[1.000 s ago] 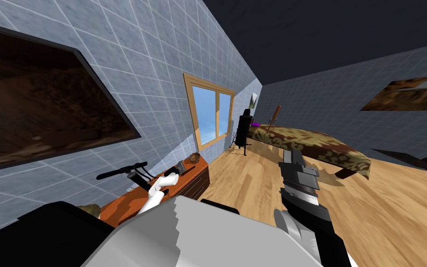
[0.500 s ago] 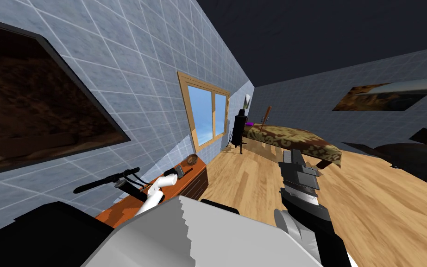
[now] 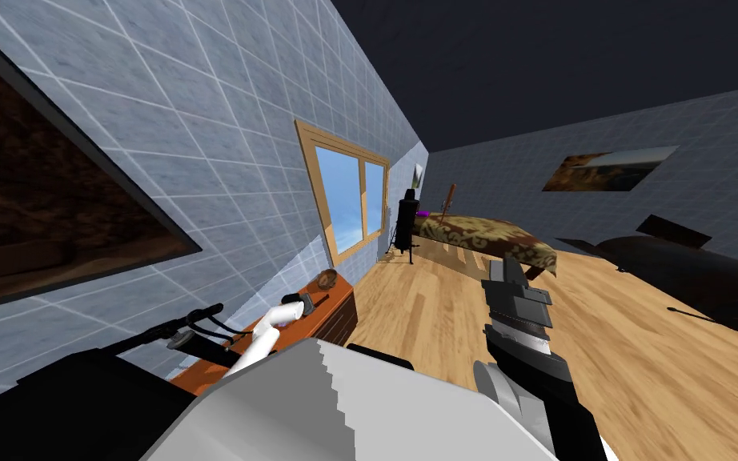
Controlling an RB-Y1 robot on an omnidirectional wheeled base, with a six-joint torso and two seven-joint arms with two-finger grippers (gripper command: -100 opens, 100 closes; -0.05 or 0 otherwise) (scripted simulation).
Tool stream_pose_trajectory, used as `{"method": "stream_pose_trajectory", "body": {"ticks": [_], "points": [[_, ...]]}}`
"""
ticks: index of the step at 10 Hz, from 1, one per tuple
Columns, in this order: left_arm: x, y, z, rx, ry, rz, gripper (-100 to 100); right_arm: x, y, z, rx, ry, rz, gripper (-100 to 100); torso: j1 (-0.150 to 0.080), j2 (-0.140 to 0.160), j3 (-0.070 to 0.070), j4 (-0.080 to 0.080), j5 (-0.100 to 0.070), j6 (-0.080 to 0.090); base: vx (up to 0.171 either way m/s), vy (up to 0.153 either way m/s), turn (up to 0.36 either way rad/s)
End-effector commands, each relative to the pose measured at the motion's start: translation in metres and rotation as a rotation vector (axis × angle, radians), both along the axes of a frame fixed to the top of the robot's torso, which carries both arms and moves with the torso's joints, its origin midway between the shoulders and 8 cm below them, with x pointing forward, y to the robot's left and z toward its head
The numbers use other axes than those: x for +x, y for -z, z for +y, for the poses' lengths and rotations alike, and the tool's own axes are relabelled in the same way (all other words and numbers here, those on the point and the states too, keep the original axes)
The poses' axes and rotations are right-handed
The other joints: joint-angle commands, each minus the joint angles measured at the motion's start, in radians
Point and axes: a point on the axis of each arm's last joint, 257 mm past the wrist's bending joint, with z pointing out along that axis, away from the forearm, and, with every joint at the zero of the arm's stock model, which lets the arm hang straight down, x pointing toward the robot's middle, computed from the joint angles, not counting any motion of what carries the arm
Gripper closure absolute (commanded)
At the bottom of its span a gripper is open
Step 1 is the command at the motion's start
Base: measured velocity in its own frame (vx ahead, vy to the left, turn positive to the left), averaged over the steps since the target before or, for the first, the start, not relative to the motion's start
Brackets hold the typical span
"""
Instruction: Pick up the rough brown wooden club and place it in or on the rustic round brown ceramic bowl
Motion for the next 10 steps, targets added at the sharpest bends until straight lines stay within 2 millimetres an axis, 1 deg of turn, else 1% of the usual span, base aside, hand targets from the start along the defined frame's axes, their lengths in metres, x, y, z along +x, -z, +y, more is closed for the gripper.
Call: {"method": "stream_pose_trajectory", "body": {"ticks": [1, 2, 6, 7, 10], "points": [[-0.019, 0.016, 0.003, -0.047, -0.047, 0.066, -100, 0.0, 0.0, 0.0, 0.0, 0.0, 0.0, 0, 0.0, 0.0, 0.0, 0.0, 0.0, 0.0, 0.037, 0.04, -0.252], [-0.021, 0.018, 0.002, -0.05, -0.048, 0.073, -100, 0.0, 0.0, 0.0, 0.0, 0.0, 0.0, 0, 0.001, -0.001, 0.0, 0.0, 0.0, 0.0, 0.028, 0.043, -0.099], [-0.067, 0.049, 0.004, -0.15, -0.155, 0.228, -100, 0.0, 0.0, 0.0, 0.0, 0.0, 0.0, 0, 0.002, -0.002, -0.001, -0.001, 0.0, 0.0, 0.049, 0.052, -0.187], [-0.067, 0.049, 0.004, -0.15, -0.155, 0.228, -100, 0.0, 0.0, 0.0, 0.0, 0.0, 0.0, 0, 0.001, -0.003, -0.002, -0.001, 0.0, 0.0, 0.039, 0.029, -0.064], [-0.094, 0.062, 0.003, -0.2, -0.215, 0.313, -100, 0.0, 0.0, 0.0, 0.0, 0.0, 0.0, 0, 0.0, -0.001, -0.001, 0.0, 0.0, 0.0, 0.036, 0.029, -0.127]]}}
